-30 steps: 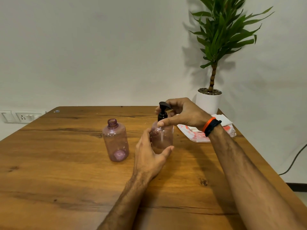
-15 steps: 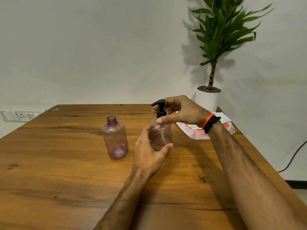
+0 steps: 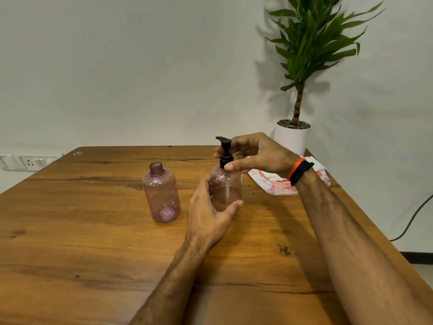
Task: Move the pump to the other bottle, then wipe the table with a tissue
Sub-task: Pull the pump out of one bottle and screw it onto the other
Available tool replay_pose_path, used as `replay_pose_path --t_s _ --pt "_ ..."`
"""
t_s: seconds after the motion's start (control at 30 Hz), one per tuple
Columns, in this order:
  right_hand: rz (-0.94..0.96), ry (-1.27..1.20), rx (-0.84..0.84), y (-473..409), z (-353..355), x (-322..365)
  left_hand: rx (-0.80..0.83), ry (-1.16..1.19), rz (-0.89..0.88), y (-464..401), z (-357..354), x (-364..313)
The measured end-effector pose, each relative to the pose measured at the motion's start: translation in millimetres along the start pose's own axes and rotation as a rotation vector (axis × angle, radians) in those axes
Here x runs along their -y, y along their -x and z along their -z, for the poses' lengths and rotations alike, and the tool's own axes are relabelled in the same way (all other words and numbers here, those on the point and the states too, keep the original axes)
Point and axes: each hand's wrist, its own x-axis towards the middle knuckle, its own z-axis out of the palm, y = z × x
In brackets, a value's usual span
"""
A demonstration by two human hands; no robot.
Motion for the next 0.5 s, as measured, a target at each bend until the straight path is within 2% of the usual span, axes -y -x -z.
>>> replay_pose_path --t_s 0.23,0.5 --pt "-0.005 -0.04 -0.136 -5.5 -3.5 -6.3 -0.007 -0.005 0.0 -0.3 -0.4 1.1" --pt "0.008 -0.089 -0.004 0.0 0.4 -8.0 -0.004 0.005 0.002 -0.3 -0.4 1.4"
